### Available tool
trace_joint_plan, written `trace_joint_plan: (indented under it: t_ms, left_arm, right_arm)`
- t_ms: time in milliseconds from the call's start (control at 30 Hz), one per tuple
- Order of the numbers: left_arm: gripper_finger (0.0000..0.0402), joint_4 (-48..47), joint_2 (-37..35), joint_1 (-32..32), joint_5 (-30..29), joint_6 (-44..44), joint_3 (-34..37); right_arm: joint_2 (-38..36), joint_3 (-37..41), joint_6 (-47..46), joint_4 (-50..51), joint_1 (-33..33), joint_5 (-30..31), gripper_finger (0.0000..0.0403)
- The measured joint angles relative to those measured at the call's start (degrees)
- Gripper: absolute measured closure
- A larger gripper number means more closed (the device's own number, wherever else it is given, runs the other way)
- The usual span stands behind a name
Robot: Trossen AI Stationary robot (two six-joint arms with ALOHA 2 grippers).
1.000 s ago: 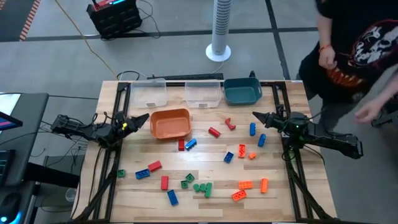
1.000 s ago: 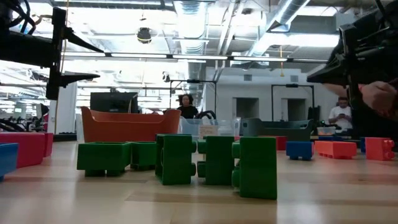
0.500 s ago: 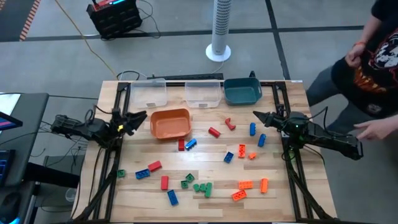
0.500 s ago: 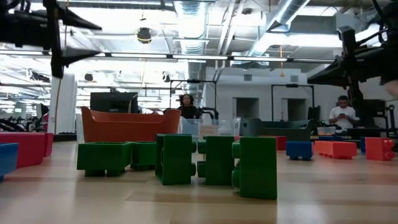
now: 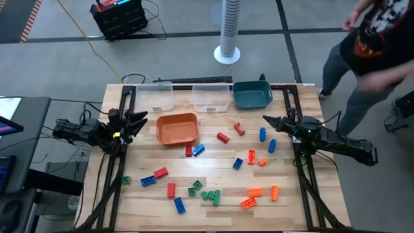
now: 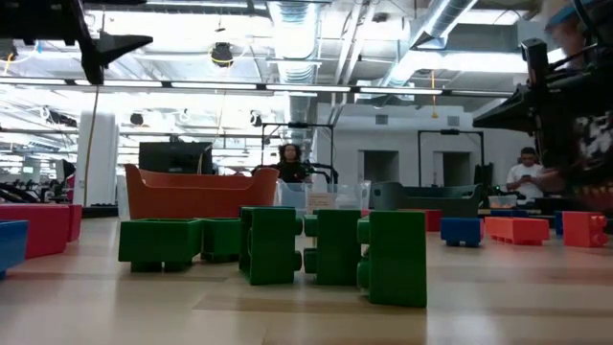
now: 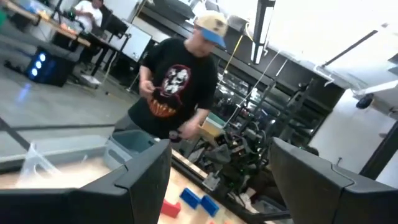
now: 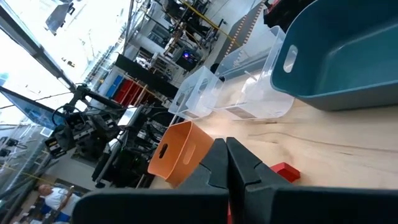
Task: Sort blocks
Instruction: Put the blue game piece into the blue bin
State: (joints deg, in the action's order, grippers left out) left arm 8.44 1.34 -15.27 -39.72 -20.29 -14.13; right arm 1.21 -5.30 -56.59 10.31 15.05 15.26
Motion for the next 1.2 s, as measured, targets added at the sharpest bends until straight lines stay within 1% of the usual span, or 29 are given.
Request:
trace_joint_plan:
  t_ms: [133,200,267,333,400,500,600,700,800,933,1033,1200]
  left_arm:
    - [0.0141,-0.7,3.9,0.0,0.0,3.6,-3.2]
    - [0.0141,-4.6,6.4,0.0,-0.1,4.2,-6.1]
    - [0.0141,-10.3,9.3,0.0,-0.1,3.7,-10.0]
    - [0.0141,-17.9,12.8,0.0,-0.1,1.4,-14.5]
    - [0.0141,-25.4,16.5,0.0,-0.1,-2.0,-19.0]
    - [0.0141,-35.0,21.5,0.0,0.0,-8.1,-25.1]
    - [0.0141,-42.8,25.6,0.0,0.0,-15.4,-30.2]
    - [0.0141,-47.9,28.5,0.0,0.0,-20.1,-34.0]
    - [0.0141,-49.3,30.1,0.0,0.0,-21.4,-35.7]
    - [0.0141,-49.4,30.6,0.0,0.0,-24.3,-36.0]
    - [0.0141,-49.4,30.6,0.0,-0.1,-26.3,-36.0]
    - [0.0141,-48.9,30.6,0.0,-0.1,-26.2,-36.0]
  right_arm:
    - [0.0,0.0,0.0,0.0,0.0,-0.3,0.0397]
    - [0.0,0.0,0.1,0.2,0.0,-0.6,0.0397]
    - [0.0,0.0,1.6,0.3,0.0,-3.1,0.0397]
    - [0.0,0.0,2.8,0.9,0.0,-6.1,0.0395]
    - [0.0,0.0,3.2,2.7,-0.1,-6.8,0.0388]
    - [0.0,0.0,5.6,3.2,-0.1,-8.1,0.0365]
    - [1.2,-1.6,6.5,5.7,-0.1,-10.6,0.0336]
    - [4.3,-5.4,8.5,10.7,-0.1,-11.2,0.0311]
    - [9.0,-9.2,12.5,16.4,-0.1,-11.1,0.0294]
    - [15.7,-14.1,16.1,19.3,-0.1,-11.1,0.0289]
    - [20.7,-17.1,18.0,19.4,-0.9,-11.1,0.0289]
    - [28.4,-21.8,19.1,19.5,-2.2,-11.1,0.0289]
